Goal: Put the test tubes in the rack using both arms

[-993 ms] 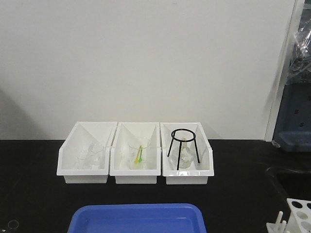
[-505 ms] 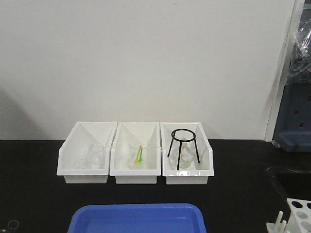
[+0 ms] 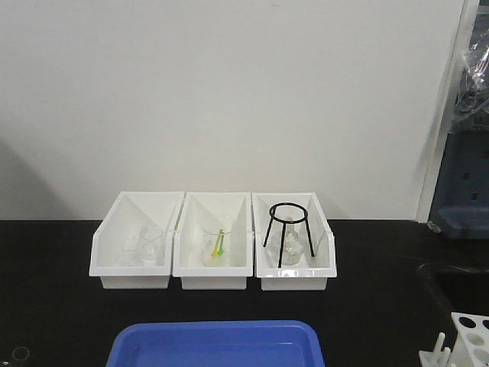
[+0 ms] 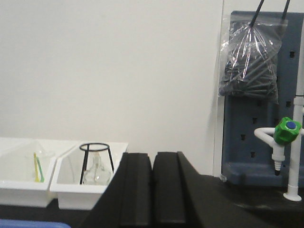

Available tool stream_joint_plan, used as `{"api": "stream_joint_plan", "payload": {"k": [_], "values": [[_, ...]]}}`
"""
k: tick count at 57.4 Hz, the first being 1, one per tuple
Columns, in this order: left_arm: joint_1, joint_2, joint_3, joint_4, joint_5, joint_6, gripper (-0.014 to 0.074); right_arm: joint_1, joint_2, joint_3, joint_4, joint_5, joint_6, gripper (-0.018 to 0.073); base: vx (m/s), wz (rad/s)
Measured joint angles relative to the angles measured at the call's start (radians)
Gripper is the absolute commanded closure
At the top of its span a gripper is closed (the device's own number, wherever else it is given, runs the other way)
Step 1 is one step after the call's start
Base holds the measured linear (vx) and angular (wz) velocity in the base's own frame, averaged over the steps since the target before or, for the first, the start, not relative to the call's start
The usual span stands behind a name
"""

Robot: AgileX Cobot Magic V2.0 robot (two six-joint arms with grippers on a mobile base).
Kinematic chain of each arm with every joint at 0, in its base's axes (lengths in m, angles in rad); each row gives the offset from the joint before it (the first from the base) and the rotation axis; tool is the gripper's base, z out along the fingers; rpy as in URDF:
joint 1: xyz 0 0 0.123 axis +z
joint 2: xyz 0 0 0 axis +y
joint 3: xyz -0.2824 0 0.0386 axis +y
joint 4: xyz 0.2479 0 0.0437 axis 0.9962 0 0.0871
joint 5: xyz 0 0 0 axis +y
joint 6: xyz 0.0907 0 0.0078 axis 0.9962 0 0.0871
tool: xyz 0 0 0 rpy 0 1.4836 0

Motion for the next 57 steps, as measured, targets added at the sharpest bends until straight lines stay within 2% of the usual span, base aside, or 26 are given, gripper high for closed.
{"api": "stream_joint_plan", "payload": {"k": [10, 22, 31, 41, 50, 57], "values": [[0.0, 0.006, -0.221, 0.0, 0.046, -0.026, 0.0537, 0.0, 0.01, -0.2, 0.002, 0.046, 0.039, 0.0563, 0.0, 0.0], [0.0, 0.123, -0.446, 0.0, 0.175, 0.025, 0.0419, 0.0, 0.118, -0.425, -0.026, 0.18, 0.054, 0.0555, 0.0, 0.0], [0.0, 0.226, -0.475, 0.0, 0.209, 0.044, 0.0277, 0.0, 0.204, -0.459, -0.053, 0.225, 0.054, 0.0533, 0.0, 0.0], [0.0, 0.328, -0.475, 0.0, 0.253, 0.046, 0.0136, 0.0, 0.281, -0.459, -0.058, 0.251, 0.054, 0.047, 0.0, 0.0], [0.0, 0.383, -0.475, 0.0, 0.299, 0.046, 0.0112, 0.0, 0.338, -0.459, -0.058, 0.308, 0.054, 0.0371, 0.0, 0.0], [0.0, 0.395, -0.475, 0.0, 0.312, 0.046, 0.0113, 0.0, 0.372, -0.459, -0.058, 0.333, 0.055, 0.0251, 0.0, 0.0]]}}
